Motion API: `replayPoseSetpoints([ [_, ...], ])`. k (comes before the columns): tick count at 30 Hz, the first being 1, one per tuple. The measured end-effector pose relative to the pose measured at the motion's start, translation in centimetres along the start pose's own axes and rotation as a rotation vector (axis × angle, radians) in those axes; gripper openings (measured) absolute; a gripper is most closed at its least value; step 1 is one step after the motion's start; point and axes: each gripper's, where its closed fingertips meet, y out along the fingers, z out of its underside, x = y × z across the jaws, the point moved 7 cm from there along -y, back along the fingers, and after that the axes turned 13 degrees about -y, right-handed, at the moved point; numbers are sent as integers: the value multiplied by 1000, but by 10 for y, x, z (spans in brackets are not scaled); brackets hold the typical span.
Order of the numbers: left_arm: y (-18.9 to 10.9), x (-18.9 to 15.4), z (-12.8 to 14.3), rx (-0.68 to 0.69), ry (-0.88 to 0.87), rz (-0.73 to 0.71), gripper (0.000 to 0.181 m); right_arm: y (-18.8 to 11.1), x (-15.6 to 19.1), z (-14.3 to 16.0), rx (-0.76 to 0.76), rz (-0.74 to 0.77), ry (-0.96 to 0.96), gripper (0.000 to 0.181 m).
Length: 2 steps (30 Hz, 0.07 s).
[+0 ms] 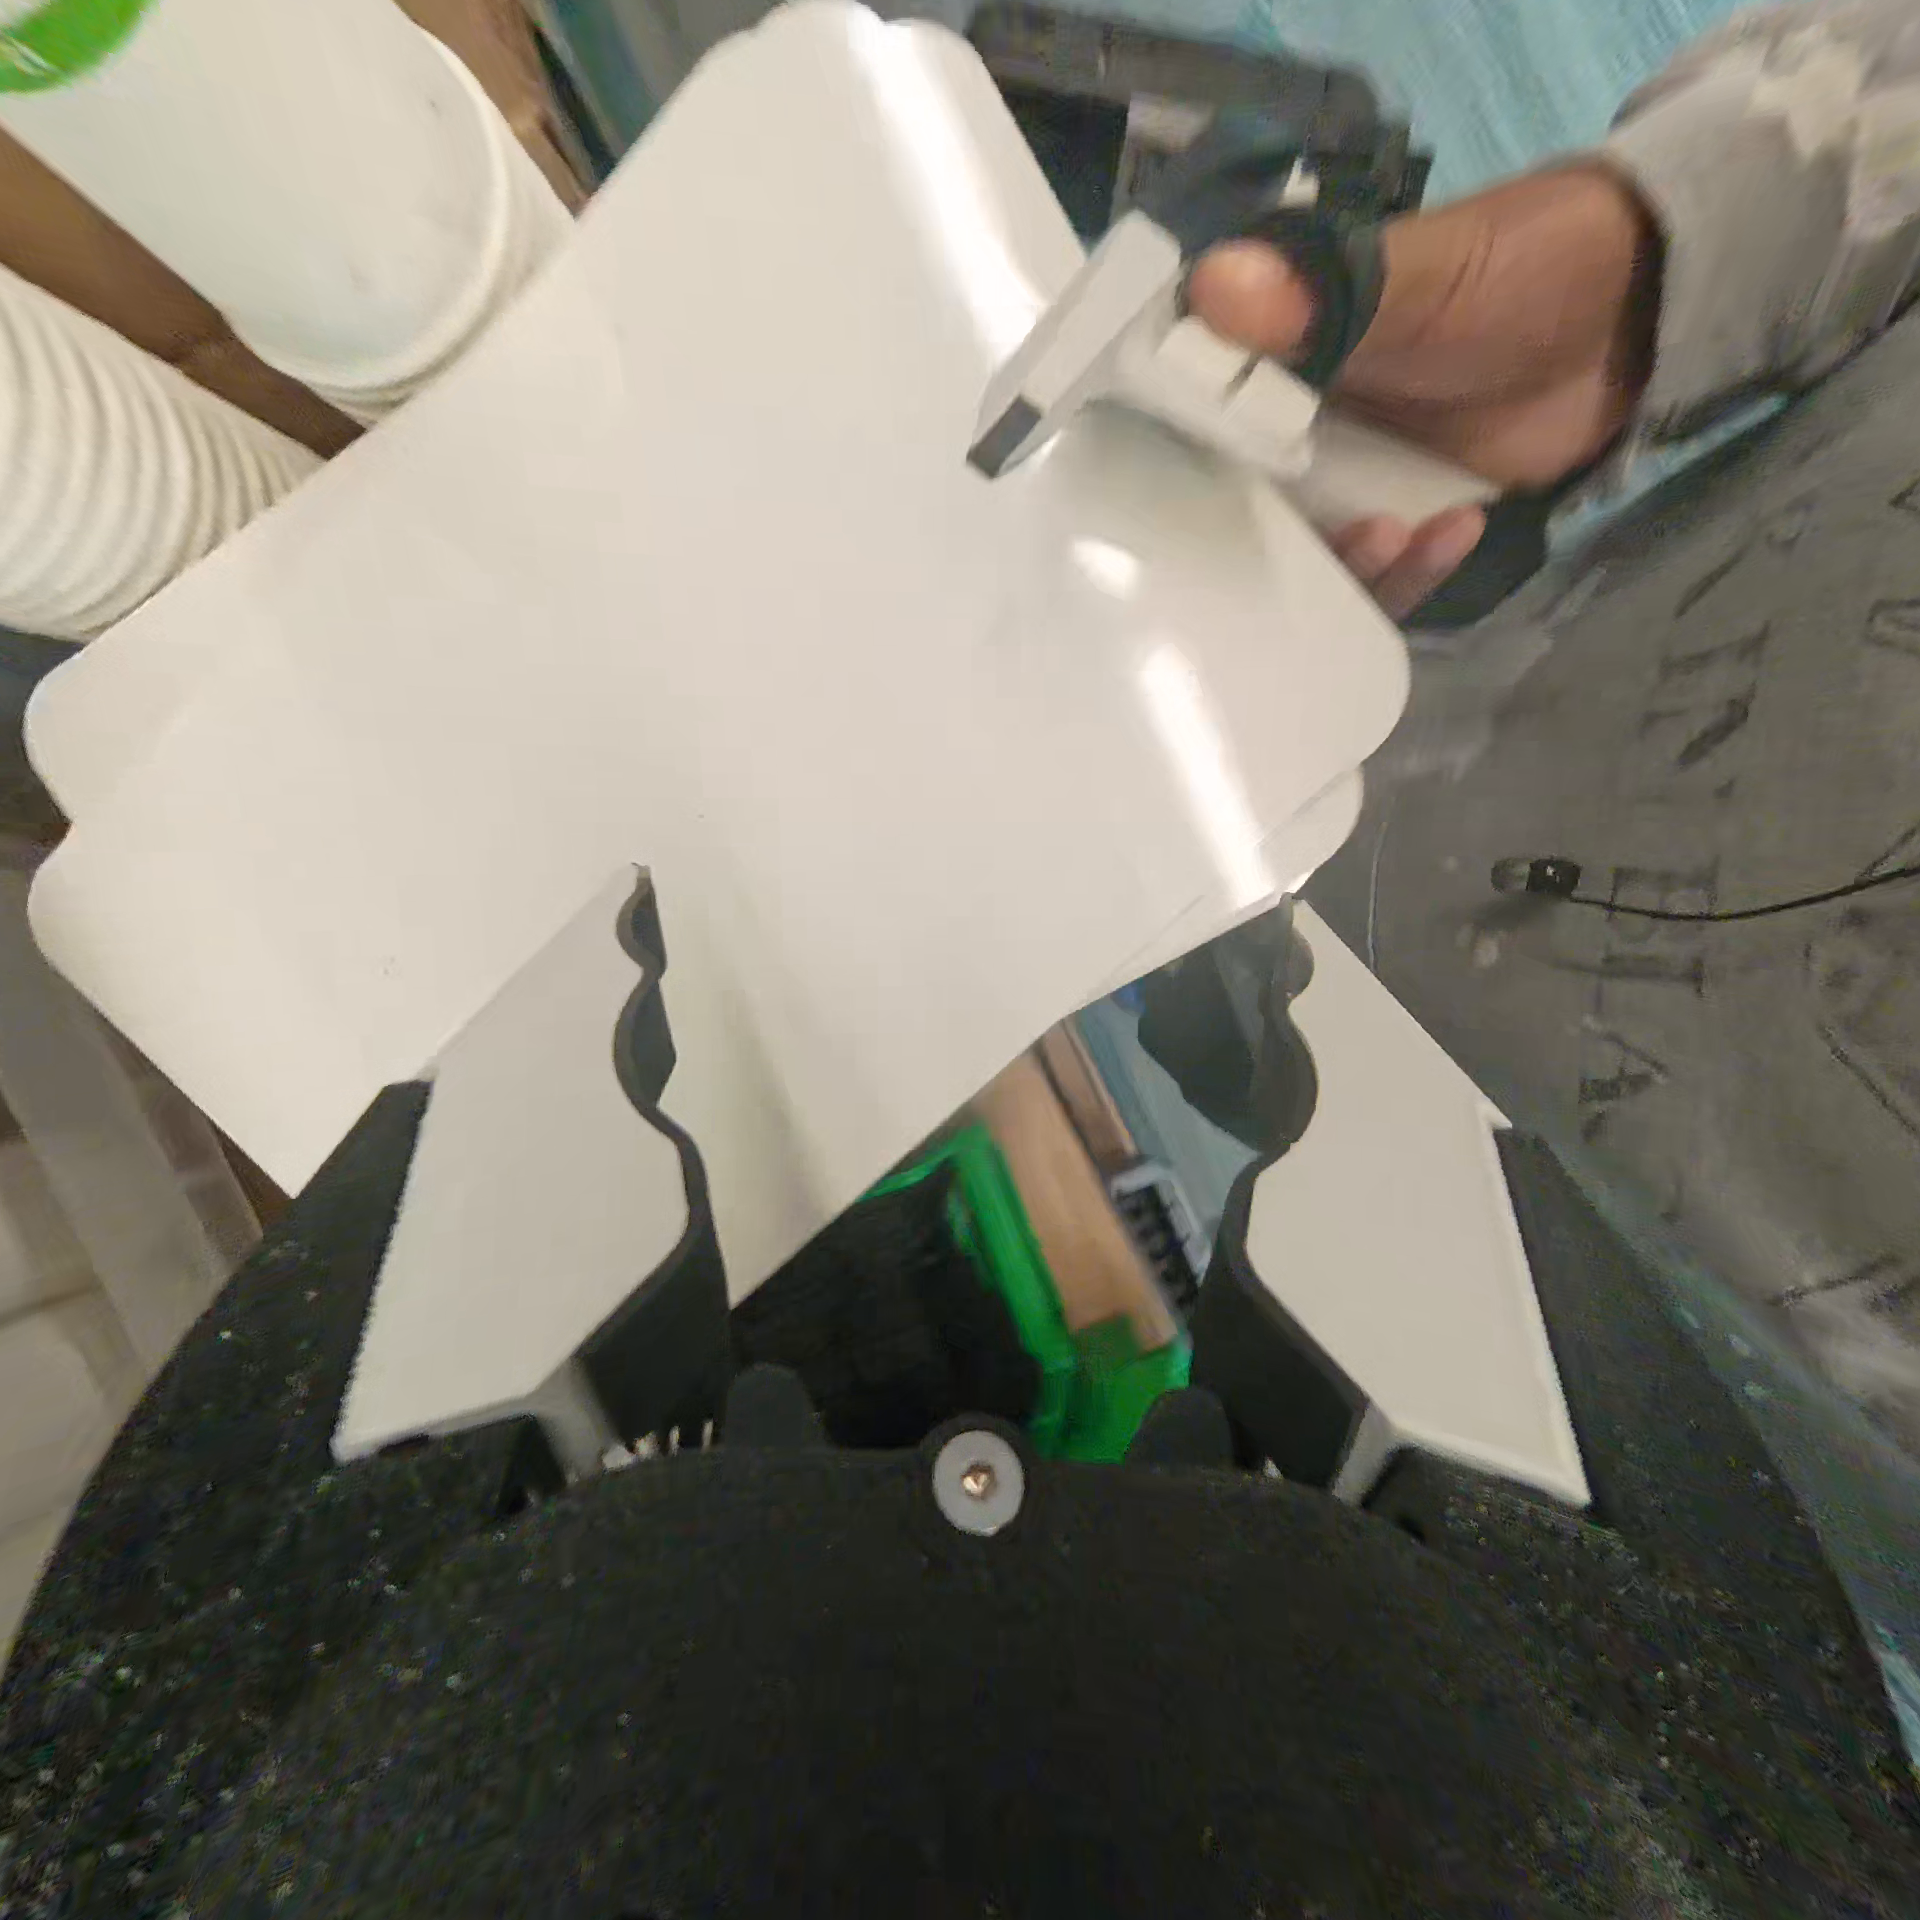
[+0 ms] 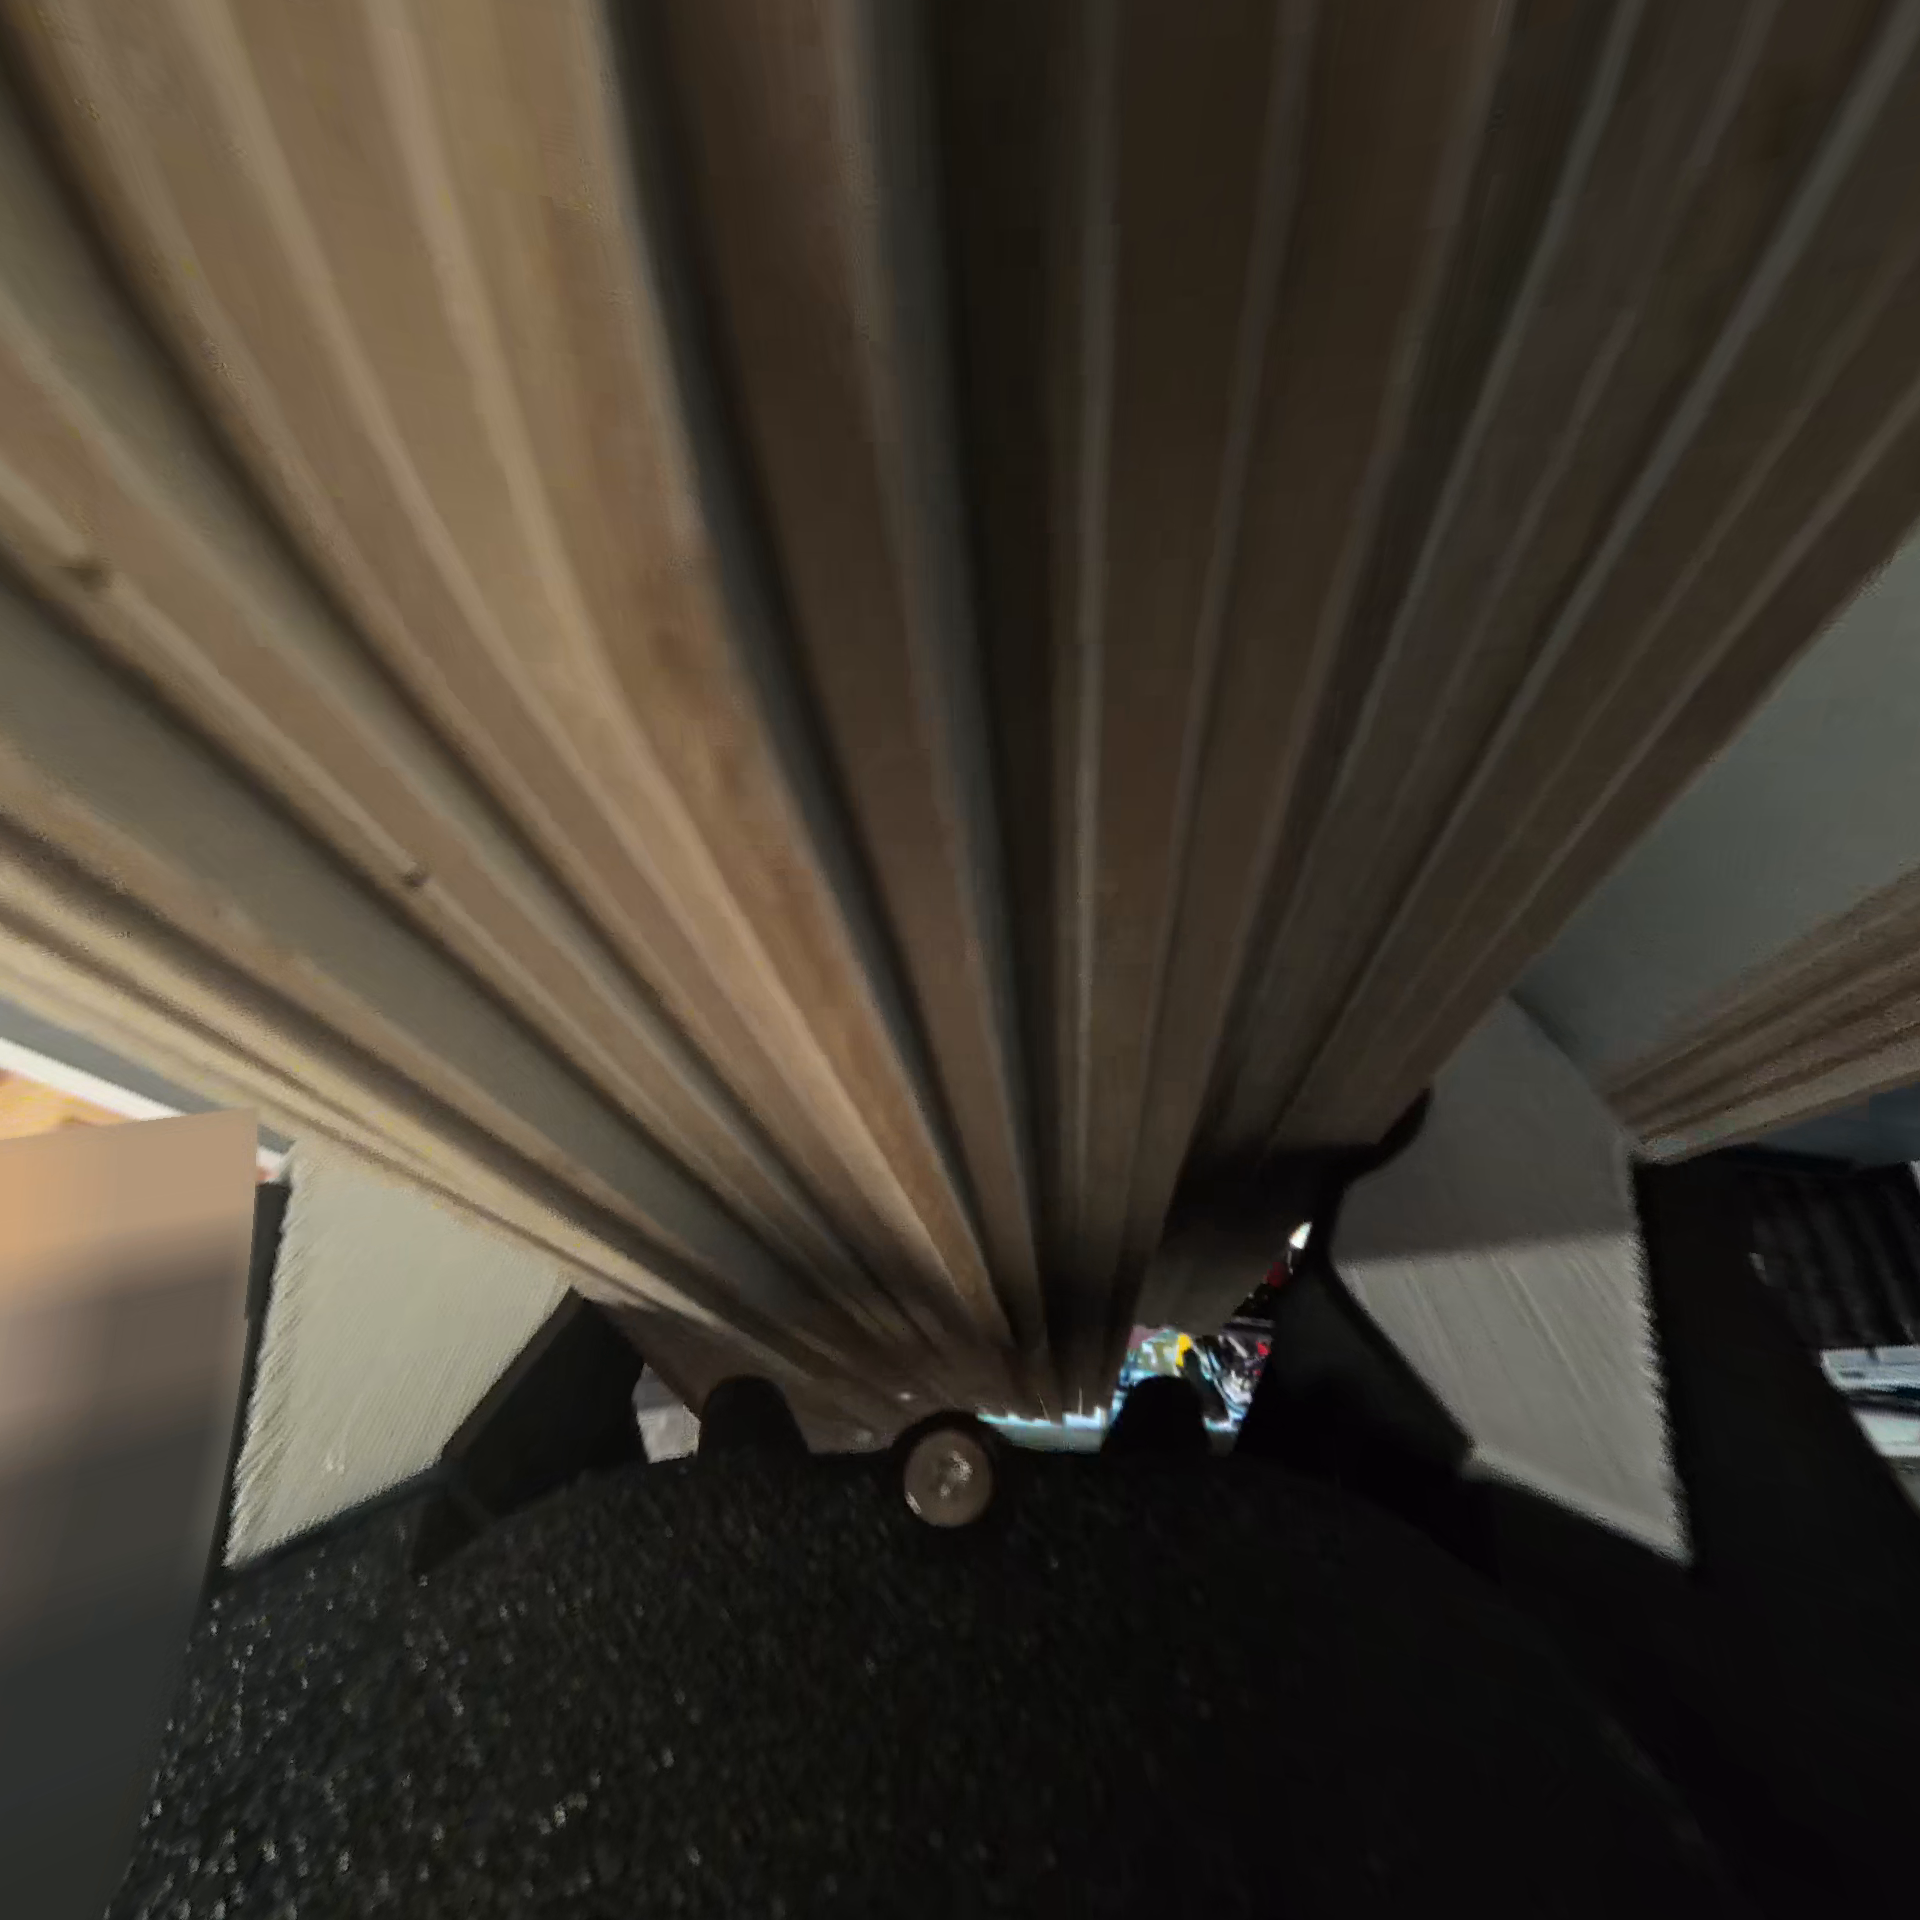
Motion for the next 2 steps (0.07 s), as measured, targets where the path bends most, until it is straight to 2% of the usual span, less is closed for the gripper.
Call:
replayPoseSetpoints([
  [2, -6, -27, -2, -99, -97, -72, 114, -1, 0, 0, 37, -23, -6, 158],
])
